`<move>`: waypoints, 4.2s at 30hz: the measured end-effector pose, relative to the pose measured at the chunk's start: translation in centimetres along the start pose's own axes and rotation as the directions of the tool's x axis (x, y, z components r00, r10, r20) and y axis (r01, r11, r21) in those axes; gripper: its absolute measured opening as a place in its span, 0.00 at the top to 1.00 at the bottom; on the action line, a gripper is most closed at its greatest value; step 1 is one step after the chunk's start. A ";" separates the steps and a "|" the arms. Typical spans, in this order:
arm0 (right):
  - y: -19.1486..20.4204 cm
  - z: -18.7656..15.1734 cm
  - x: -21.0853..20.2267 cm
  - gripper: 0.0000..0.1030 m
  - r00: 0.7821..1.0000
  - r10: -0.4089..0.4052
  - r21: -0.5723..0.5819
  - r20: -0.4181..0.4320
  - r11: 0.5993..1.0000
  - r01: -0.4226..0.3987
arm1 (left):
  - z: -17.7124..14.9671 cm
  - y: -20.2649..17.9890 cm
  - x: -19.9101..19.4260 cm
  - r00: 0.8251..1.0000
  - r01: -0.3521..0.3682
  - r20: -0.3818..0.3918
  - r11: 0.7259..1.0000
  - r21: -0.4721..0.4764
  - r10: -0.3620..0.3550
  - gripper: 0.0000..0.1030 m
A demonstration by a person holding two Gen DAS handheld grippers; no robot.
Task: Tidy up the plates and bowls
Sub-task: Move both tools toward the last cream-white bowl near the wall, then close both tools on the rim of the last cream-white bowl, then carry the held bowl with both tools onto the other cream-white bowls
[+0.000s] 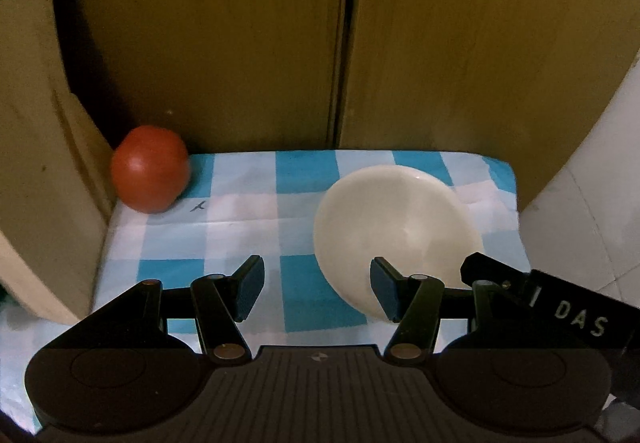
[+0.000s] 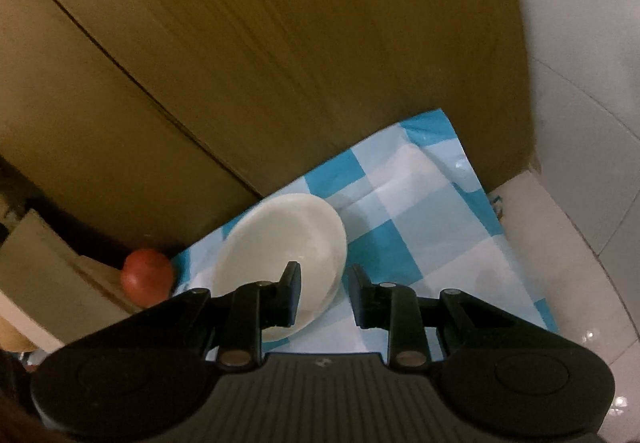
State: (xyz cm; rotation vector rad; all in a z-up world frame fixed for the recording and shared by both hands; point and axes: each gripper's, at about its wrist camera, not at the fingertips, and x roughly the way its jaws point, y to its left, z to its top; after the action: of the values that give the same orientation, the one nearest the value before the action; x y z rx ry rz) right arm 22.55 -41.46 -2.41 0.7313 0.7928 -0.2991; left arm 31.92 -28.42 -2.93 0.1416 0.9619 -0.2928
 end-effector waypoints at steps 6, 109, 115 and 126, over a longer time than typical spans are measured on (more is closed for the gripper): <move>-0.4 0.2 1.4 0.75 1.000 0.020 0.009 0.003 1.000 -0.020 | 0.2 -0.3 2.1 1.000 -0.006 -0.024 1.000 0.022 0.007 0.44; 11.4 -20.4 -15.6 0.86 0.968 0.177 -0.337 -0.176 0.913 -0.229 | -18.7 11.5 -20.5 0.996 -0.059 0.075 0.997 0.049 0.055 0.43; 11.1 -20.7 -15.1 0.86 0.969 0.159 -0.330 -0.187 0.919 -0.214 | -18.9 11.4 -19.9 0.998 -0.048 0.043 0.997 0.053 0.046 0.43; 11.3 -20.9 -13.7 0.86 0.973 0.121 -0.341 -0.197 0.922 -0.184 | -18.8 11.7 -18.2 0.999 -0.054 -0.002 0.997 0.049 0.054 0.44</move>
State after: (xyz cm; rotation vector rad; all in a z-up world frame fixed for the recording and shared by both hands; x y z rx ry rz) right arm 7.70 -19.08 3.13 0.4740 0.9185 0.0543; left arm 10.98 -9.36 1.26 0.2131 0.9525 -0.2664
